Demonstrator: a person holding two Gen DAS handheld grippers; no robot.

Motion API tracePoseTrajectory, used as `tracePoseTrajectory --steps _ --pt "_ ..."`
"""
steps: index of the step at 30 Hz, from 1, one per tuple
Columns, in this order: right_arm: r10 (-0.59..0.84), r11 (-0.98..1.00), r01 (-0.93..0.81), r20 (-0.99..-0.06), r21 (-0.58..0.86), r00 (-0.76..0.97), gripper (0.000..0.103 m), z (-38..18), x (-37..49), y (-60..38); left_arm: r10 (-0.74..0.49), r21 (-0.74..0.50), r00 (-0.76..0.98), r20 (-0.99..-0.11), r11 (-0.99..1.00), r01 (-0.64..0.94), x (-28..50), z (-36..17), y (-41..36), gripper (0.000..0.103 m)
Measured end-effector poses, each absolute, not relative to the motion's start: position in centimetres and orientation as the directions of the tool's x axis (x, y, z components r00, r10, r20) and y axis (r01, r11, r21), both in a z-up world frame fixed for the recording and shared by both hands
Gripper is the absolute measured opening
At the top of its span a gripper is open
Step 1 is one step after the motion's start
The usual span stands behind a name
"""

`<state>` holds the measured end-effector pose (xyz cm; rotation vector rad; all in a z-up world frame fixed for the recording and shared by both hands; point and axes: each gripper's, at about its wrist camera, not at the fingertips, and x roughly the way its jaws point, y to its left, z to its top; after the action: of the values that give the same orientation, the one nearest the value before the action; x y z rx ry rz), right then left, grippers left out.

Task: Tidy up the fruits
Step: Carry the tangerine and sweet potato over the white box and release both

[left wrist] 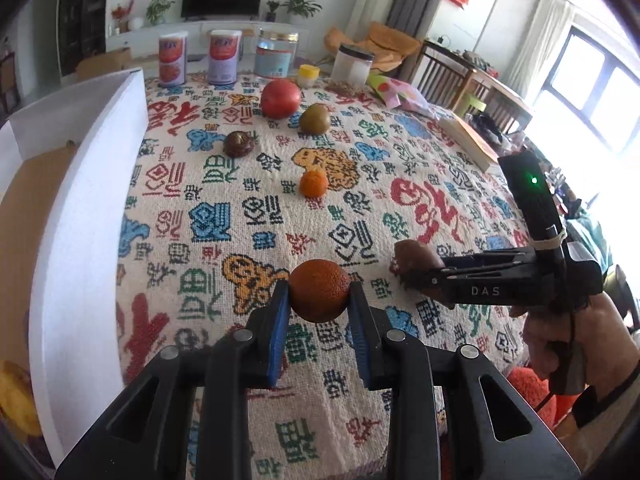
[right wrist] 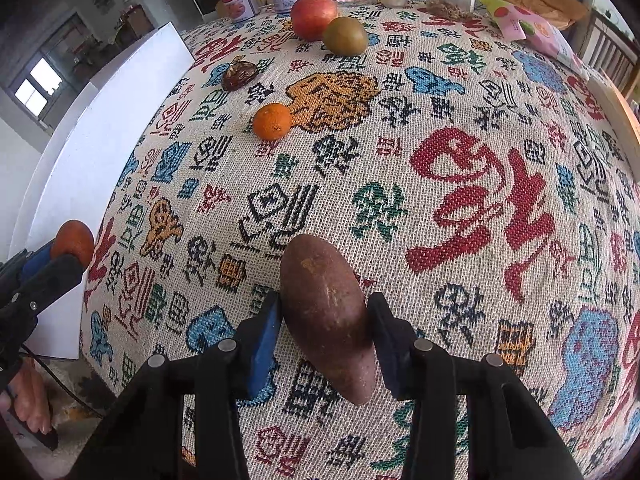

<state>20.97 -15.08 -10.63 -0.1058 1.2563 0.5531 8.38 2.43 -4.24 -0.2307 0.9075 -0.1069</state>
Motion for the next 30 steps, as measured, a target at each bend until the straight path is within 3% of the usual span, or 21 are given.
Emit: tracePoseTrajectory --steps 5,12,17,20,24,30 --pt "0.417 0.87 -0.364 -0.891 0.334 0.18 0.044 -10.1 19.6 -16.3 -0.253 -0.312 0.593 -0.764 0.95 0.005 5.9 -3.2 3.3 0.028" --pt "0.708 0.695 -0.37 -0.676 0.616 0.206 0.044 -1.9 16.8 -14.7 -0.334 -0.414 0.66 -0.673 0.909 0.037 0.6 5.0 6.9 0.028" --pt "0.866 0.475 -0.48 -0.49 0.737 0.106 0.044 4.1 13.7 -6.0 -0.223 -0.396 0.726 -0.65 0.915 -0.074 -3.1 8.5 13.0 0.028" --pt "0.903 0.371 -0.519 -0.429 0.77 0.009 0.044 5.6 11.6 -0.1 -0.058 -0.327 0.723 -0.689 0.914 -0.239 -4.4 7.6 17.5 0.028" --pt "0.878 0.339 -0.552 -0.467 0.762 -0.106 0.044 3.5 9.6 7.6 0.116 -0.24 0.635 -0.764 0.861 -0.447 -5.2 3.8 23.2 0.028" --pt "0.794 0.383 -0.604 -0.583 0.699 -0.17 0.045 -1.2 7.0 13.7 0.205 -0.156 0.528 -0.824 0.814 -0.559 -5.1 -1.1 26.2 0.029"
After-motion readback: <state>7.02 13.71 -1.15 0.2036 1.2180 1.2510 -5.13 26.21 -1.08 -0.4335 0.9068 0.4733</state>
